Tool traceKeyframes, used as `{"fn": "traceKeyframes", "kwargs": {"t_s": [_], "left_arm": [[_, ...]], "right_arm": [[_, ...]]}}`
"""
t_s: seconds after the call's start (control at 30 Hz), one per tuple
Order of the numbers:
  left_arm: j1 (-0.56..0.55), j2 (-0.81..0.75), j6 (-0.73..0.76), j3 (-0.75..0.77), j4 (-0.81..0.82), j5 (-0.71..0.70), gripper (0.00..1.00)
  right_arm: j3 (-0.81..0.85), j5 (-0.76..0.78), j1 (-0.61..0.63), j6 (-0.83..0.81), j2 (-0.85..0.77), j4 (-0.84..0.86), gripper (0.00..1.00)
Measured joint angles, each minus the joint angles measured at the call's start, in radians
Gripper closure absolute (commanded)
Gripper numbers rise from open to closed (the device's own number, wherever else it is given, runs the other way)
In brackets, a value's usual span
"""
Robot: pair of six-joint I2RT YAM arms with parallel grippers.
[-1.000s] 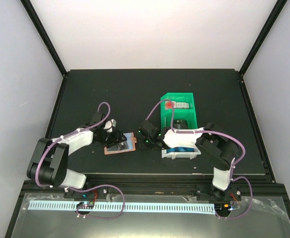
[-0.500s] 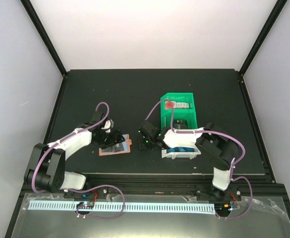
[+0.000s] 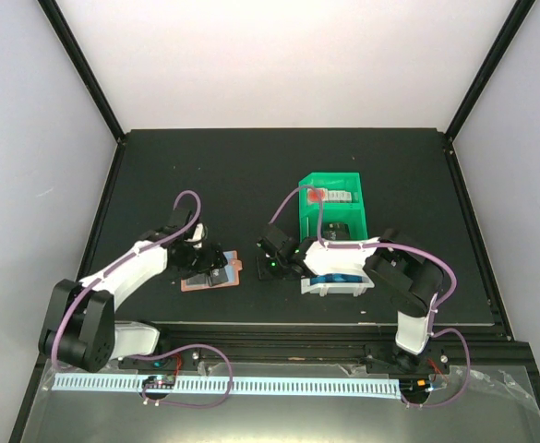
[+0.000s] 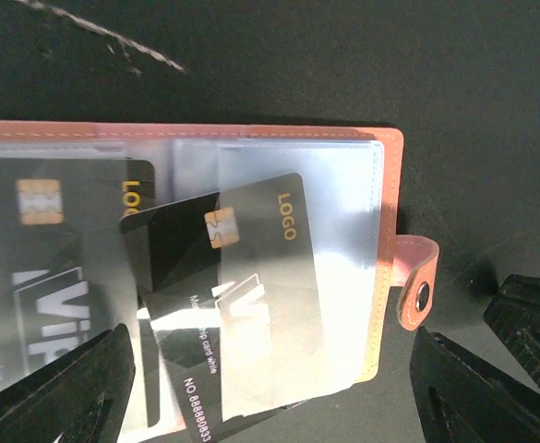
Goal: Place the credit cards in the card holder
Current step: Insert the credit card into the card holder.
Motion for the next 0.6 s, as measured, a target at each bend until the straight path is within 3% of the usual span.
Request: {"fn": "traceKeyframes", "kwargs": {"t_s": [0.6], "left_arm": [[-0.014, 0.052, -0.006, 0.0, 0.017, -0.018, 0.25]], "right_arm": [[0.067, -0.033, 0.034, -0.042, 0.057, 0.006, 0.81]]}}
